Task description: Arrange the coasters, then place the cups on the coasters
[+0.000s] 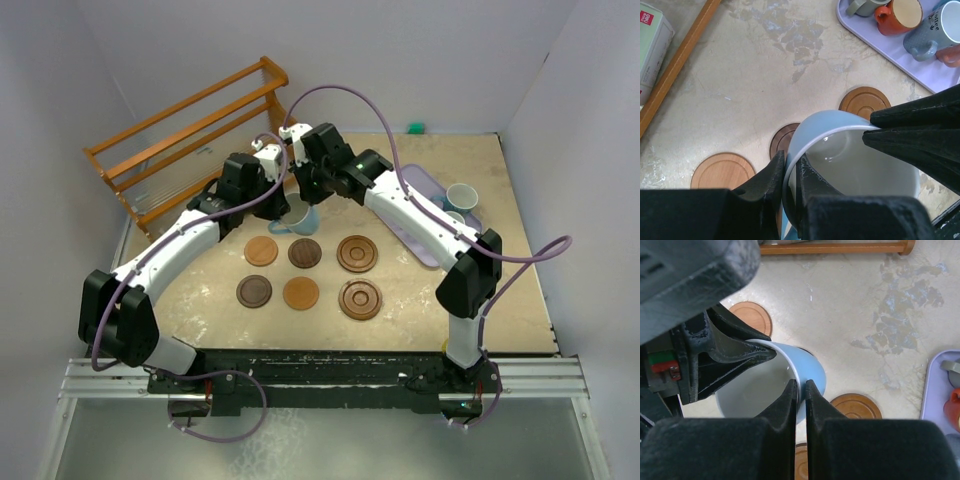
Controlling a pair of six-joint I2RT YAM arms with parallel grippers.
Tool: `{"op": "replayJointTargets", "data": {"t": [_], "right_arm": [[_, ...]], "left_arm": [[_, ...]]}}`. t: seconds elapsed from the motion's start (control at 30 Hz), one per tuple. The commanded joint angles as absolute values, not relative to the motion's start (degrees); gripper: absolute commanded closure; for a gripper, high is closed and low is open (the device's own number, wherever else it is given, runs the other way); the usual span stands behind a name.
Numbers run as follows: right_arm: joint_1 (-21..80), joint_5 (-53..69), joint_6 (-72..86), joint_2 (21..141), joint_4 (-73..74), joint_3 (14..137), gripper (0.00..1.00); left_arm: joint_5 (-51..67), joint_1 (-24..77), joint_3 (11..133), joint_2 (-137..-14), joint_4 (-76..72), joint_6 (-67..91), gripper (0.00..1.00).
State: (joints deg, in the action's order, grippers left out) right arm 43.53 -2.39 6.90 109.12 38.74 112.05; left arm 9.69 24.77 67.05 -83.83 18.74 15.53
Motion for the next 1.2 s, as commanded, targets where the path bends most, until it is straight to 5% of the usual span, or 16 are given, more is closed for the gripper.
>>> {"op": "replayJointTargets", "data": {"t": [0.0, 0.17, 0.33, 0.8, 1.17], "right_arm": [[43.17, -0.17, 5.40, 103.73, 35.75, 112.76, 0.94], [42.39, -0.01, 3.12, 101.23, 34.65, 110.18, 0.70], [41.66, 1.40, 0.53, 98.18, 33.85, 107.53, 0.58], [29.29, 10.62, -5.44, 87.36, 31.97, 94.27, 0.40], [26.48, 8.71, -9.53, 80.19, 31.29, 86.06, 0.38]], "left_arm": [[6.06, 23.05, 67.28, -80.50, 17.67, 15.80, 0.97], [1.91, 22.12, 66.63, -79.46, 19.74, 14.27, 0.97], [-1.52, 21.26, 66.75, -79.11, 22.79, 11.92, 0.97], [-4.22, 19.03, 63.19, -81.25, 26.10, 10.34, 0.97], [-3.92, 16.90, 64.33, -84.83, 26.27, 11.66, 0.97]]}}
